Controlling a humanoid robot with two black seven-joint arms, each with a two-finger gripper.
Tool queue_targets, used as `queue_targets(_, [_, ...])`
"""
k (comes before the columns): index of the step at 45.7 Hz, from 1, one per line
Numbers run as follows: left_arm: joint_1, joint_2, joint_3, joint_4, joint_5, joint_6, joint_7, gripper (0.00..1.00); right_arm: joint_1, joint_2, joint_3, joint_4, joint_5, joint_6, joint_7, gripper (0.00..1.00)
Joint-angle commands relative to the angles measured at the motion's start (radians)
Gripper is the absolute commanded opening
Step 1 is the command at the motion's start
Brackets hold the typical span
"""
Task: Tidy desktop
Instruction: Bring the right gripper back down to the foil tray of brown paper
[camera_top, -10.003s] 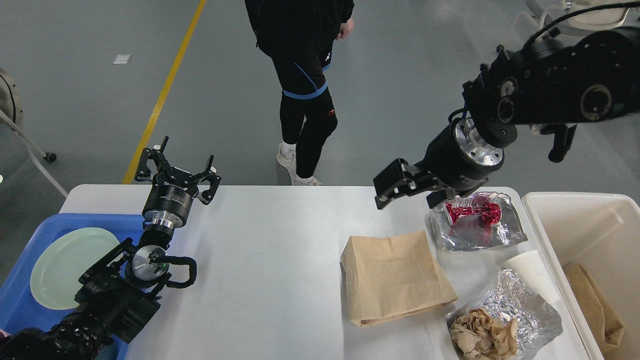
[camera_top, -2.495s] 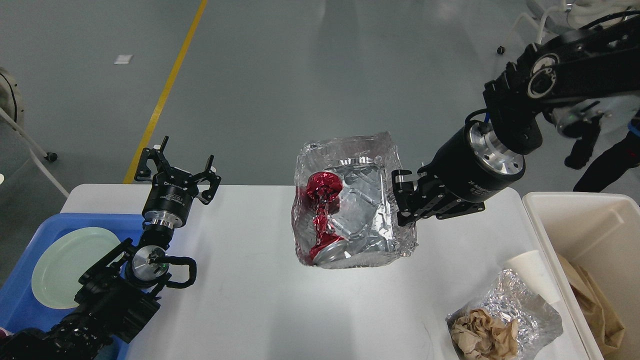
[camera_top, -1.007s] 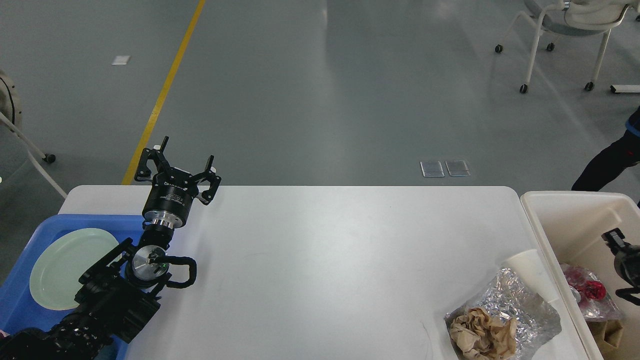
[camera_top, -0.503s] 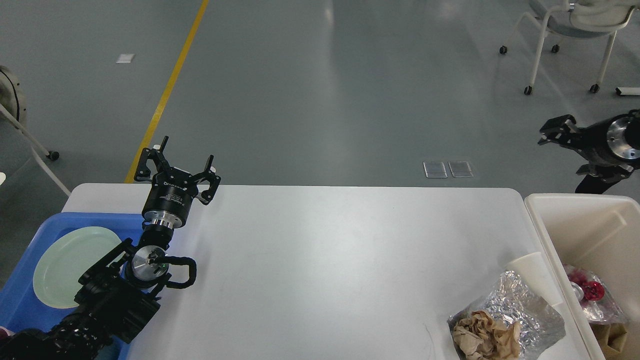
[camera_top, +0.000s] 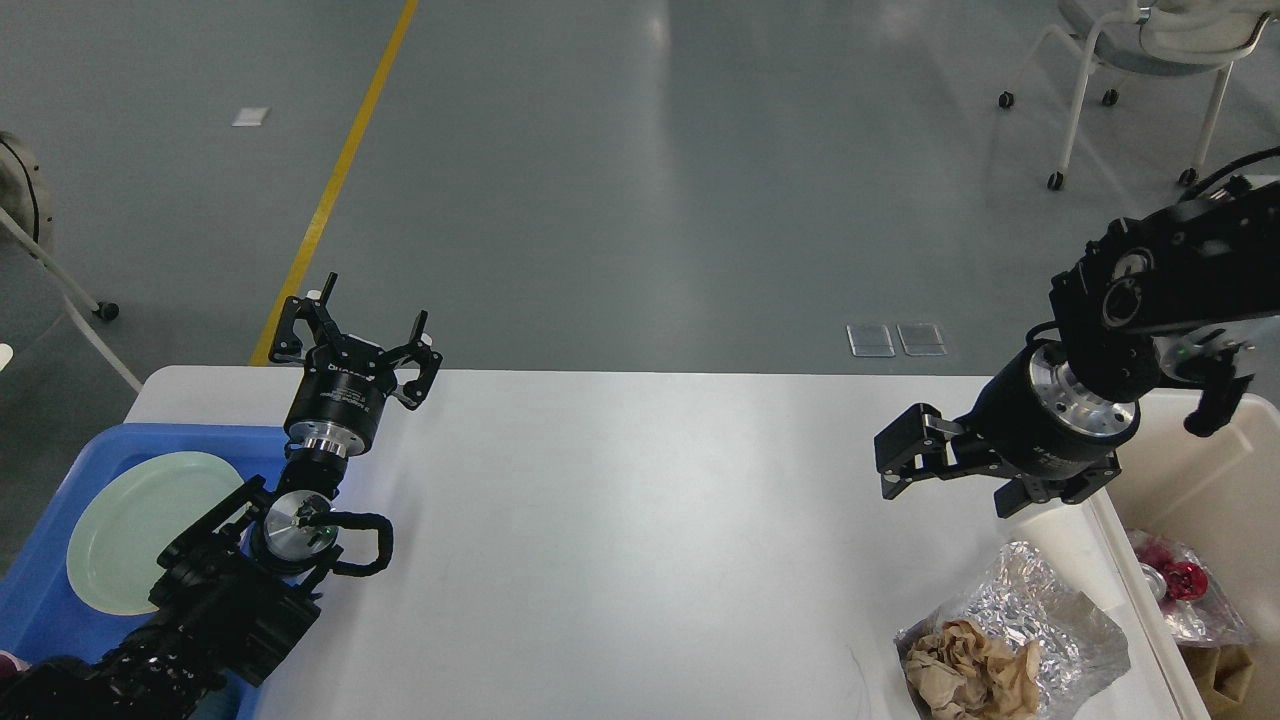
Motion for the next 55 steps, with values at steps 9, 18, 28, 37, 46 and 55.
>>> queue_targets(9, [0.000, 0.000, 0.000, 0.000, 0.000, 0.000, 0.000, 0.99, -0.406, -0.276, -0.090, -0.098, -0.006, -0.239, 0.001, 1.00])
queue_targets(18, [0.000, 0.000, 0.000, -0.001, 0.000, 0.000, 0.000, 0.99, -0.685, -0.402, 0.017, -0.142, 0.003, -0.429, 0.010, 1.00])
queue_targets(28, [0.000, 0.000, -0.002, 0.000, 0.000, 0.000, 0.000, 0.99, -0.911, -0.459, 0.291, -0.196, 0.041, -0.489, 0.089, 0.96])
queue_targets(37, [0.000, 0.000, 0.000, 0.000, 0.000, 0.000, 0.000, 0.99, -0.986, -0.447, 0.318, -0.244, 0.041, -0.581, 0.110, 0.81])
queue_targets(46, [0.000, 0.000, 0.000, 0.000, 0.000, 0.000, 0.000, 0.99, -1.065, -0.389, 0.319, -0.308, 0.041, -0.609, 0.133, 0.15])
queue_targets(55, [0.000, 0.000, 0.000, -0.001, 0.000, 0.000, 0.000, 0.99, -1.080, -0.373, 0.335, -0.307, 0.049, -0.643, 0.135, 0.00])
